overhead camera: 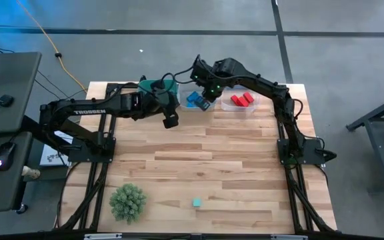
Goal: Sort & place blocks by color
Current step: Put the orange block into the transparent bin
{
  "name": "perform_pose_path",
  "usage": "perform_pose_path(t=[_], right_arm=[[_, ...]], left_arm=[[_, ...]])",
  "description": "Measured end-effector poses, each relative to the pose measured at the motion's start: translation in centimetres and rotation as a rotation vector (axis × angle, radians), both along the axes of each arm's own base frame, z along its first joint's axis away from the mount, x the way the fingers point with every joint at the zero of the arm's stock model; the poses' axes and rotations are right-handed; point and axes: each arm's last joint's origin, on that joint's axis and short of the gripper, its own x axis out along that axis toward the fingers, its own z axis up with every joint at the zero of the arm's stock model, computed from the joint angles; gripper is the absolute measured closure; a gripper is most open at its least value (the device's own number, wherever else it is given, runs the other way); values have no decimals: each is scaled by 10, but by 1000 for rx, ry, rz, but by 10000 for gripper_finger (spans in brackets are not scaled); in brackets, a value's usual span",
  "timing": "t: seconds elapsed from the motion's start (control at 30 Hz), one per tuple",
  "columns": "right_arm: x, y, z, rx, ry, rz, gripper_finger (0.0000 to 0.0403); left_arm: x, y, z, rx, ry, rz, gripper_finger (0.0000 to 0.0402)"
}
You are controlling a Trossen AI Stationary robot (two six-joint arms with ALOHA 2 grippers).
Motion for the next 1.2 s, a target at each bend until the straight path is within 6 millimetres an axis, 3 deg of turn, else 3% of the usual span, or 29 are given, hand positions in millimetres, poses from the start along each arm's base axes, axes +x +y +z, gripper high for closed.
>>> perform_pose_path(t=[0.33, 0.73, 0.97, 1.2], right_arm=[[-7, -8, -1, -199, 162, 82, 360], [-18, -33, -38, -167, 338, 68, 359], [-41, -53, -57, -140, 411, -15, 363], [-71, -65, -64, -133, 316, -116, 363]], left_arm=[[-6, 8, -3, -41, 8, 63, 272], [-16, 28, -4, -60, 1, 158, 273], [-20, 37, -4, -62, -1, 188, 273], [-23, 42, -4, -63, -3, 207, 273]])
